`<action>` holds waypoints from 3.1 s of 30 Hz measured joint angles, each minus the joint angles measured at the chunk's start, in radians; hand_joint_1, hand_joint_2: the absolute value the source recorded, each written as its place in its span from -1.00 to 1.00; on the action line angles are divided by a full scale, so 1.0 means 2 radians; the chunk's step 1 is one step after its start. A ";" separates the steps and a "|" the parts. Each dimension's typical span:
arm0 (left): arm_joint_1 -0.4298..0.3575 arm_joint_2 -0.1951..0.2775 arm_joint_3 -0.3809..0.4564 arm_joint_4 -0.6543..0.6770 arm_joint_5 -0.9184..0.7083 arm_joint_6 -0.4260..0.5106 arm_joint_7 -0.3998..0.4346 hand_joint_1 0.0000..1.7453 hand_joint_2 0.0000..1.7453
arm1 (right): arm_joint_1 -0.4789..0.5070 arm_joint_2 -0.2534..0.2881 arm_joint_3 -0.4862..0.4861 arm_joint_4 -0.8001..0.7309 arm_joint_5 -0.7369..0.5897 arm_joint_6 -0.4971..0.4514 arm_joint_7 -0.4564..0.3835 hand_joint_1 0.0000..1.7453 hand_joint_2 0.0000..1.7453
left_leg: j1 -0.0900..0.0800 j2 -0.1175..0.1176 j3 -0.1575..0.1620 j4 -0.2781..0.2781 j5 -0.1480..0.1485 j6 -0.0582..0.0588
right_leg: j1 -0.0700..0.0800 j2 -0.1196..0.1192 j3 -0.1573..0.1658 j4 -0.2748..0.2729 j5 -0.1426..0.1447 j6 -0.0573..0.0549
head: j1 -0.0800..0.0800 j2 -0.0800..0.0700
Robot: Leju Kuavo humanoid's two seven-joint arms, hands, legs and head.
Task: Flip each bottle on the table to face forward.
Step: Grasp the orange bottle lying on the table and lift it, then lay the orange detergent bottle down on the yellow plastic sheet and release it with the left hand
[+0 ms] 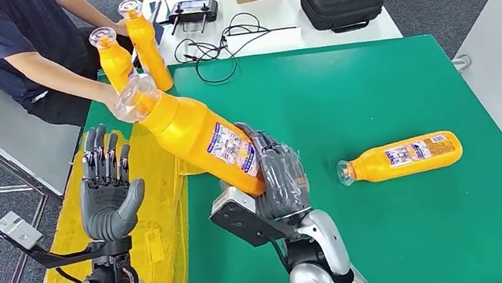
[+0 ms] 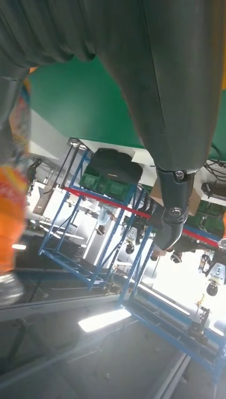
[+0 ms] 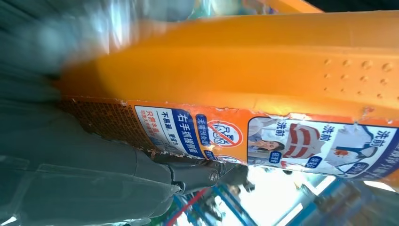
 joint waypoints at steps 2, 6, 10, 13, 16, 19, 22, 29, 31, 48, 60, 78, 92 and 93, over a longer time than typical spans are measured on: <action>0.006 0.000 0.005 -0.003 -0.002 -0.002 -0.001 -1.00 1.00 | 0.011 -0.003 -0.003 -0.019 0.006 -0.009 -0.006 1.00 1.00 | 0.000 0.000 0.000 0.000 0.000 0.000 | 0.000 0.000 0.000 0.000 0.000 0.000 | 0.000 0.000; 0.018 -0.001 0.014 -0.009 -0.007 -0.011 -0.001 -1.00 1.00 | 0.024 -0.009 -0.005 -0.043 0.010 -0.006 -0.007 1.00 1.00 | 0.000 0.000 0.000 0.000 0.000 0.000 | 0.000 0.000 0.000 0.000 0.000 0.000 | 0.000 0.000; 0.024 -0.005 0.016 -0.014 -0.011 -0.019 0.005 -1.00 1.00 | 0.018 -0.007 -0.005 -0.038 0.001 0.021 -0.001 1.00 1.00 | 0.000 0.000 0.000 0.000 0.000 0.000 | 0.000 0.000 0.000 0.000 0.000 0.000 | 0.000 0.000; 0.025 -0.010 0.013 -0.017 -0.010 -0.026 0.011 -1.00 1.00 | 0.002 0.003 -0.004 -0.005 -0.004 0.032 0.000 1.00 1.00 | 0.000 0.000 0.000 0.000 0.000 0.000 | 0.000 0.000 0.000 0.000 0.000 0.000 | 0.000 0.000; 0.026 -0.016 0.006 -0.020 -0.005 -0.033 0.017 -1.00 1.00 | -0.017 0.018 0.001 0.044 -0.004 0.034 0.000 1.00 1.00 | 0.000 0.000 0.000 0.000 0.000 0.000 | 0.000 0.000 0.000 0.000 0.000 0.000 | 0.000 0.000; 0.027 -0.019 -0.004 -0.023 -0.001 -0.038 0.021 -1.00 1.00 | -0.037 0.035 0.008 0.093 -0.001 0.034 0.003 1.00 1.00 | 0.000 0.000 0.000 0.000 0.000 0.000 | 0.000 0.000 0.000 0.000 0.000 0.000 | 0.000 0.000; 0.027 -0.024 -0.015 -0.027 0.000 -0.042 0.023 -1.00 1.00 | -0.055 0.050 0.016 0.137 0.003 0.033 0.010 1.00 1.00 | 0.000 0.000 0.000 0.000 0.000 0.000 | 0.000 0.000 0.000 0.000 0.000 0.000 | 0.000 0.000; 0.027 -0.027 -0.023 -0.032 0.005 -0.042 0.026 -1.00 1.00 | -0.077 0.066 0.022 0.191 0.006 0.026 0.014 1.00 1.00 | 0.000 0.000 0.000 0.000 0.000 0.000 | 0.000 0.000 0.000 0.000 0.000 0.000 | 0.000 0.000; 0.027 -0.027 -0.024 -0.032 0.007 -0.042 0.028 -1.00 1.00 | -0.082 0.069 0.025 0.201 0.010 0.022 0.016 1.00 1.00 | 0.000 0.000 0.000 0.000 0.000 0.000 | 0.000 0.000 0.000 0.000 0.000 0.000 | 0.000 0.000; 0.023 -0.025 -0.006 -0.036 0.062 -0.021 0.044 -1.00 1.00 | -0.113 0.075 0.129 0.235 0.076 -0.005 0.063 1.00 1.00 | 0.000 0.001 0.000 0.000 0.000 0.000 | 0.000 0.000 0.000 0.000 0.000 0.000 | 0.000 0.000; 0.023 -0.022 0.011 -0.035 0.064 -0.021 0.053 -1.00 1.00 | -0.126 0.078 0.165 0.231 0.055 0.009 0.068 1.00 1.00 | 0.000 0.000 0.000 0.000 0.000 0.000 | 0.000 0.000 0.000 0.000 0.000 0.000 | 0.000 0.000; 0.023 -0.022 0.014 -0.035 0.062 -0.022 0.051 1.00 1.00 | -0.129 0.079 0.168 0.232 0.041 0.014 0.069 1.00 1.00 | 0.000 0.000 0.000 0.000 0.000 0.000 | 0.000 0.000 -0.001 0.000 0.000 0.000 | 0.000 0.000; 0.025 -0.021 0.024 -0.036 0.061 -0.022 0.043 1.00 1.00 | -0.132 0.082 0.170 0.236 0.042 0.025 0.079 1.00 1.00 | 0.000 0.000 0.000 0.000 0.000 0.000 | 0.000 0.000 -0.001 0.000 0.000 0.000 | 0.000 0.000; 0.025 -0.021 0.025 -0.036 0.061 -0.022 0.043 1.00 1.00 | -0.132 0.082 0.170 0.236 0.043 0.025 0.080 1.00 1.00 | 0.000 0.000 0.000 0.000 0.000 0.000 | 0.000 0.000 -0.001 0.000 0.000 0.000 | 0.000 0.000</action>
